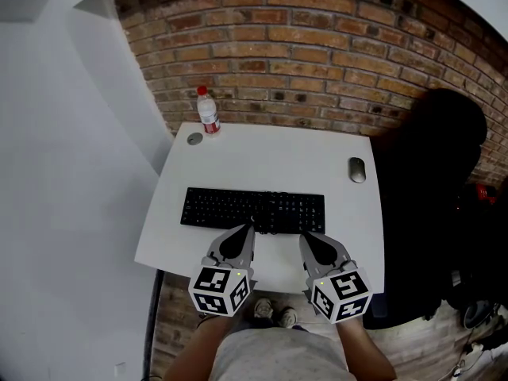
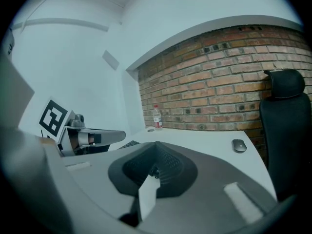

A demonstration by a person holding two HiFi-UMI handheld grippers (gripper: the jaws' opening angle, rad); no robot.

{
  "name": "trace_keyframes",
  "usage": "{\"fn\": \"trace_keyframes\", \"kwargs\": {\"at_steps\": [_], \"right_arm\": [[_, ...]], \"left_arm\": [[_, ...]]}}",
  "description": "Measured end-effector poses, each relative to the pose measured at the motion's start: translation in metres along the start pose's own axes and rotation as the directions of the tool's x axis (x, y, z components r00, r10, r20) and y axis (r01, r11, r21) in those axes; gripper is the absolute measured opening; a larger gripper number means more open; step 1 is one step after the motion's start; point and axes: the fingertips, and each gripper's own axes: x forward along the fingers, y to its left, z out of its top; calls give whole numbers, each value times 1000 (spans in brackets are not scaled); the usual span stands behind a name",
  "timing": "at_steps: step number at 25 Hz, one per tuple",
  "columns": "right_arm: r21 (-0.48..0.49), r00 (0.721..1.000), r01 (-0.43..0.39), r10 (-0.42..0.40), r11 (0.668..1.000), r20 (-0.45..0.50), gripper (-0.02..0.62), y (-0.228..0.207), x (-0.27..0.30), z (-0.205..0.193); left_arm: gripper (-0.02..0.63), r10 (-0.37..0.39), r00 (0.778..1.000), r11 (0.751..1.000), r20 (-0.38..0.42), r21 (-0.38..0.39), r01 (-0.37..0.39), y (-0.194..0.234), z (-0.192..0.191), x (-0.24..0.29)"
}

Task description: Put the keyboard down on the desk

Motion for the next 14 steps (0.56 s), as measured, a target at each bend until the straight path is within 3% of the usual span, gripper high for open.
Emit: {"fn": "trace_keyframes", "kwargs": {"at_steps": [14], "right_arm": [[11, 1000, -3, 3, 1000, -3, 6, -5, -1, -4]], "left_arm": [[-5, -14, 1000, 1000, 1, -18, 14, -6, -3, 6]]}}
